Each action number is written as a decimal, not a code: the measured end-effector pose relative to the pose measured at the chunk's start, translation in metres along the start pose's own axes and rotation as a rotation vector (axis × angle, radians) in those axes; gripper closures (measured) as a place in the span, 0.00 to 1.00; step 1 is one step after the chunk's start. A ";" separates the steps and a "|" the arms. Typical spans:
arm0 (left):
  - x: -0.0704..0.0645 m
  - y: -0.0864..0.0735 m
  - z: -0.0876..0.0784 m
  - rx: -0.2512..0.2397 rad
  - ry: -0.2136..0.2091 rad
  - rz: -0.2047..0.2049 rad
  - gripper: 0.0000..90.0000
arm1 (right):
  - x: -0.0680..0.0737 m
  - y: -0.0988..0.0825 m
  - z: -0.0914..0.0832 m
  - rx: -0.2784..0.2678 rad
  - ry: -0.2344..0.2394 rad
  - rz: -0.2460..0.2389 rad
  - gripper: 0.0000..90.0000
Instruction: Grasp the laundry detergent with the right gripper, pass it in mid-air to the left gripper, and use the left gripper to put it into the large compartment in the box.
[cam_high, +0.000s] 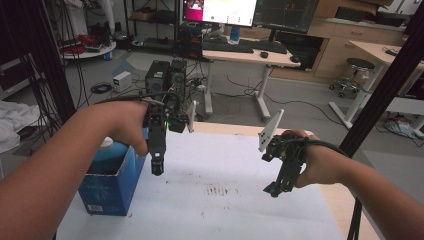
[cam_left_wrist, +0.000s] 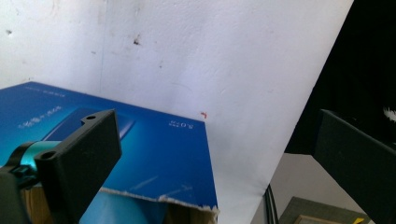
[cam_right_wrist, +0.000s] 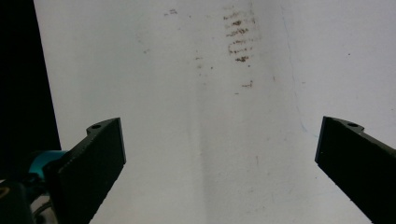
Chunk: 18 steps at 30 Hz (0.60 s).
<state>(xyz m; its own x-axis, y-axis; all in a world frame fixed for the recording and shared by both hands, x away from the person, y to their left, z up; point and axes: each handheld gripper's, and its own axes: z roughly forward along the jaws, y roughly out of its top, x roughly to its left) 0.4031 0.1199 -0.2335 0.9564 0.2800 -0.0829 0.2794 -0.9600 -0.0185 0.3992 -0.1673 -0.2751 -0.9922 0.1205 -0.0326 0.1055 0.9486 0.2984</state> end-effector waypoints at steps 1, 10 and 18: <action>0.000 0.002 0.001 -0.001 0.003 0.011 0.02 | -0.001 0.000 0.000 0.007 -0.003 -0.007 0.01; 0.001 0.012 0.005 -0.012 0.008 0.045 0.02 | -0.010 0.004 -0.002 0.034 -0.009 -0.028 0.01; 0.002 0.023 0.015 0.004 0.006 0.087 0.02 | -0.015 0.001 0.006 0.075 -0.003 -0.036 0.01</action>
<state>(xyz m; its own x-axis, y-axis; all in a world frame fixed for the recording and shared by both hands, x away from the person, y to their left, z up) 0.4104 0.0979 -0.2494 0.9776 0.1952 -0.0784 0.1946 -0.9808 -0.0157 0.4149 -0.1666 -0.2798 -0.9952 0.0868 -0.0451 0.0746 0.9717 0.2243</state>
